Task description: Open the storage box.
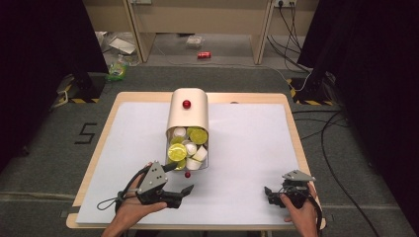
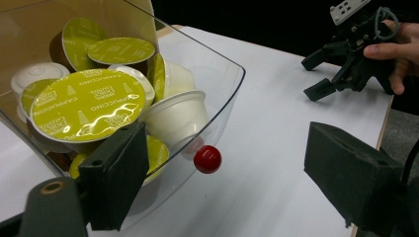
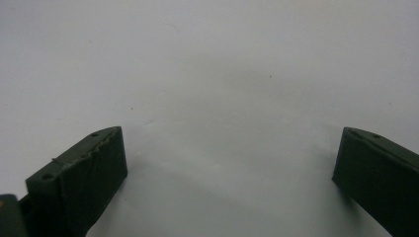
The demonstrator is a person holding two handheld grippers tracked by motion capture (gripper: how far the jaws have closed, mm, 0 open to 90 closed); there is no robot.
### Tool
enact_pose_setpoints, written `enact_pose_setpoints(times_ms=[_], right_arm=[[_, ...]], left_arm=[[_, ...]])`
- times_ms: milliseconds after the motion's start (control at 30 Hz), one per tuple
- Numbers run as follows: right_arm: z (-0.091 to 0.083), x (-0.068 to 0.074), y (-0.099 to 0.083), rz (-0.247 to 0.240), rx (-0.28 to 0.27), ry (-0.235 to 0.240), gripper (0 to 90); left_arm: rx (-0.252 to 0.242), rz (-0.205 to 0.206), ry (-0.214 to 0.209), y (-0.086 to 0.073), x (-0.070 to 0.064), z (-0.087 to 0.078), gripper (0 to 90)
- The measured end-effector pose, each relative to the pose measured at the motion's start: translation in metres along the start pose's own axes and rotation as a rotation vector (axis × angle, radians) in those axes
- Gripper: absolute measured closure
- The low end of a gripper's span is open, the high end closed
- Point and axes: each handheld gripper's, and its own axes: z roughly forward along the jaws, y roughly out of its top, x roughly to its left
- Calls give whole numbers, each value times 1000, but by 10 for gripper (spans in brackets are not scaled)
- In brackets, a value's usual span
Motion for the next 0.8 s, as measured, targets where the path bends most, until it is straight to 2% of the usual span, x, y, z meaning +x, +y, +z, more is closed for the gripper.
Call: enact_pose_setpoints(times_ms=[300,800], right_arm=[[0,0,0,0,1,1,2],[0,0,0,4,0,1,2]], left_arm=[[-24,-15,12,2,6,-5,176],[-51,-5,46,11,14,-7,178]])
